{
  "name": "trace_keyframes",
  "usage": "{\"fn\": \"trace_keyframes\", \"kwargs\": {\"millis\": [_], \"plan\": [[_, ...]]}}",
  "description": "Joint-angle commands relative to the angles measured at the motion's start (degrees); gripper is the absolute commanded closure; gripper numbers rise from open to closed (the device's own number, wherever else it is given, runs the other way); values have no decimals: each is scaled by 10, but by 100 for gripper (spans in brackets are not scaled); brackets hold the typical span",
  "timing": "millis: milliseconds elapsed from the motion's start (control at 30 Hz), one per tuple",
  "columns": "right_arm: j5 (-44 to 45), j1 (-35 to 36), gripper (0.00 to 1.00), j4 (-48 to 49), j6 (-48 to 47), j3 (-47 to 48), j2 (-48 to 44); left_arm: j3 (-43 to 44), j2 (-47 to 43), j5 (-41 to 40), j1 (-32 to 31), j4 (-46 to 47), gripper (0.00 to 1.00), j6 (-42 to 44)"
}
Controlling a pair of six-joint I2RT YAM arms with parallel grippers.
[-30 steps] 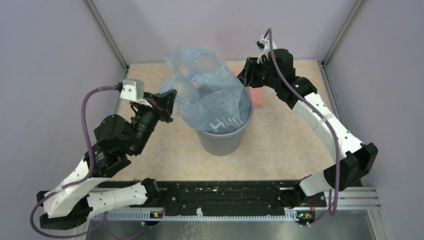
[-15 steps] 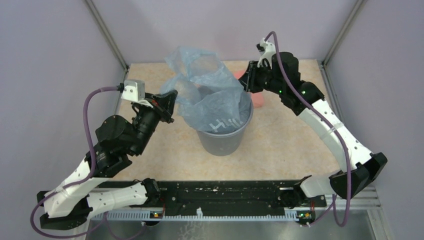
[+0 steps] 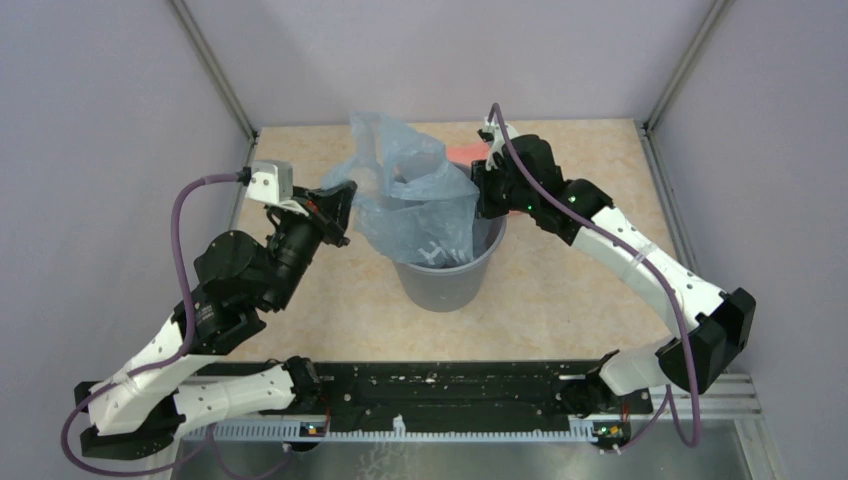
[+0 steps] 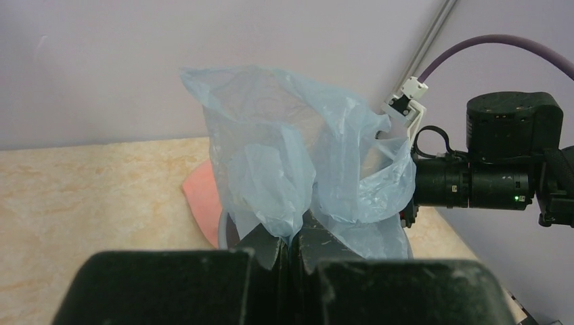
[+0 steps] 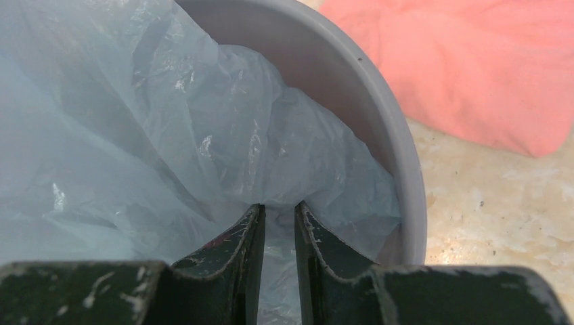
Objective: Put the trash bags into the trash bin
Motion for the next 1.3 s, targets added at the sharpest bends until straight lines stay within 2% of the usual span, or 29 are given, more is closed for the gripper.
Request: {"fn": "trace_keyframes", "kwargs": {"millis": [0, 200, 400, 533, 633, 767, 933, 1100, 1167, 1267], "plan": [[22, 7, 76, 3, -3, 16, -25, -6, 2, 1, -2, 32, 100, 6], [54, 8, 65, -29, -7, 46, -66, -15, 10, 1, -2, 37, 100, 2], [90, 8, 46, -34, -15, 40, -121, -17, 31, 11, -2, 42, 100, -5], [101, 8, 40, -37, -23, 34, -159, -16, 44, 9, -2, 42, 100, -7], [83, 8, 35, -32, -31, 20, -190, -18, 52, 7, -2, 41, 100, -11], [11, 9, 31, -23, -38, 0, -212, -17, 62, 4, -1, 39, 100, -15], [1, 27, 30, -19, -45, -17, -193, -16, 72, -1, -1, 40, 100, -17], [42, 55, 32, -7, -53, -26, -158, -18, 87, -2, 8, 34, 100, -22], [57, 59, 38, 0, -50, -36, -146, -18, 94, 0, 16, 31, 100, -25], [99, 60, 58, 1, -45, -56, -130, -17, 105, 10, 33, 16, 100, -34]]}}
